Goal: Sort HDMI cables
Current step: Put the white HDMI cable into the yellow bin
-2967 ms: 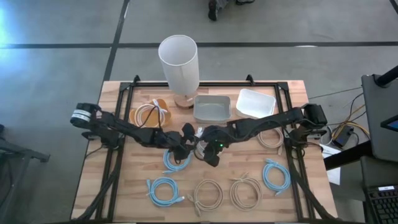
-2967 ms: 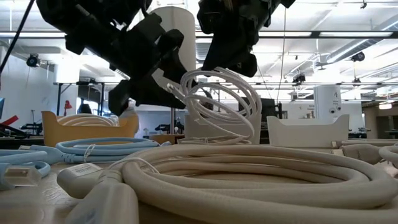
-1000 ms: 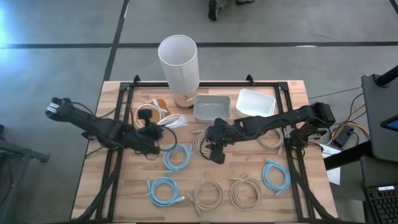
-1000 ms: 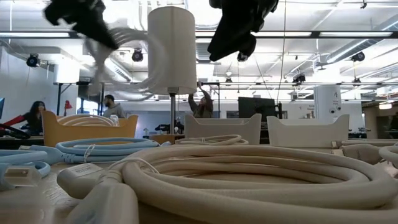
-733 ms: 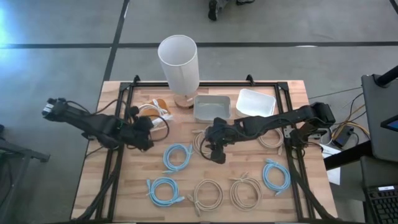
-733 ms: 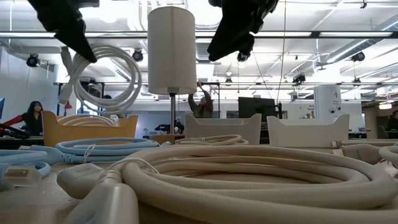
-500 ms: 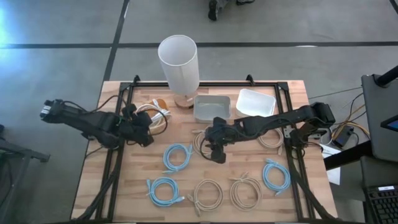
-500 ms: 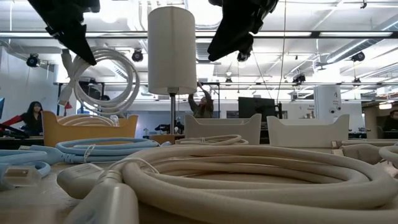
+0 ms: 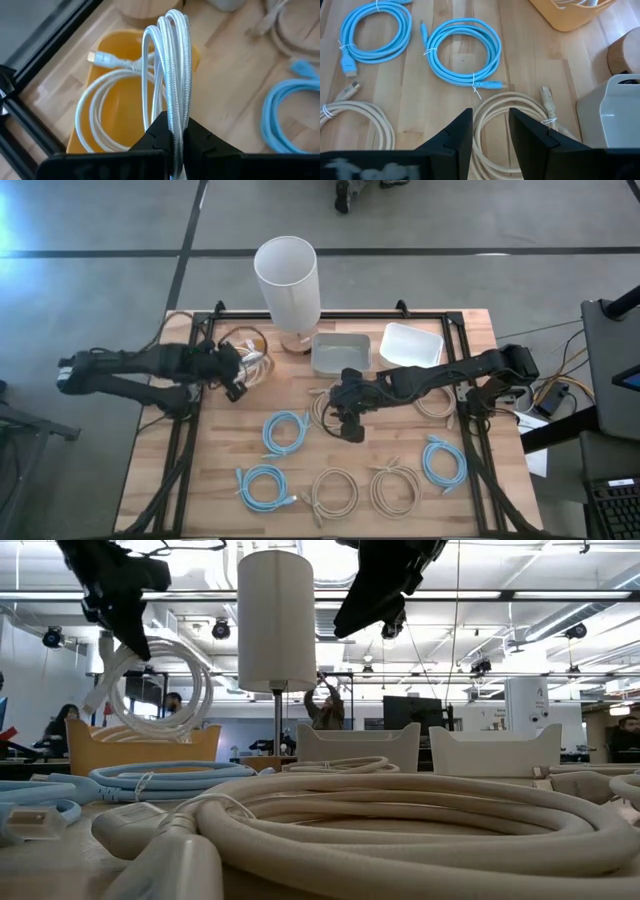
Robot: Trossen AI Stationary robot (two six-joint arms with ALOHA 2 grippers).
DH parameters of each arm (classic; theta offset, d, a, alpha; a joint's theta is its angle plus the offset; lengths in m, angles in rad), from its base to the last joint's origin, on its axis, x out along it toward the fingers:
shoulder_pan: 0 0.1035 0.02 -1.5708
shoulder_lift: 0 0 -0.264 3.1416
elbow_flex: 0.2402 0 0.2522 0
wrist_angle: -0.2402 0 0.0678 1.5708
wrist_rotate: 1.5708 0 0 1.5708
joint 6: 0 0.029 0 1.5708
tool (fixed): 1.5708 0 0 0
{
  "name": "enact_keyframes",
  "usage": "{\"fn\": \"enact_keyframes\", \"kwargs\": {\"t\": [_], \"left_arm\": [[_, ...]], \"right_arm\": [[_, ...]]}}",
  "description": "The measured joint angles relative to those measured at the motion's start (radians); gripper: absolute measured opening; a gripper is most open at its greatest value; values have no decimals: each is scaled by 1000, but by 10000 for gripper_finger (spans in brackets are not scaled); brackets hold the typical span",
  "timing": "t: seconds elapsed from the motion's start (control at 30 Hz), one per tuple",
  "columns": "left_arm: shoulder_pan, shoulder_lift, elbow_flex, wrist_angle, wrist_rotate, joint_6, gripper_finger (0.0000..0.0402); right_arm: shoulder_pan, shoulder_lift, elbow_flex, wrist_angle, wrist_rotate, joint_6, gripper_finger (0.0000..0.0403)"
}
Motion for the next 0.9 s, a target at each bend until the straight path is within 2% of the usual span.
{"fn": "enact_keyframes", "kwargs": {"t": [0.2, 0.4, 0.67, 0.9], "left_arm": [[180, -27, 70, 1, 161, 173, 20], [347, -21, 18, 35, 449, 304, 20], [514, 13, -46, 36, 480, 379, 20], [557, 15, 7, 48, 611, 440, 23]], "right_arm": [[0, 0, 0, 2, 0, -1, 116], [0, 0, 0, 2, 0, -1, 121], [0, 0, -2, 0, -2, -1, 111], [0, 2, -9, 1, -2, 0, 103]]}}
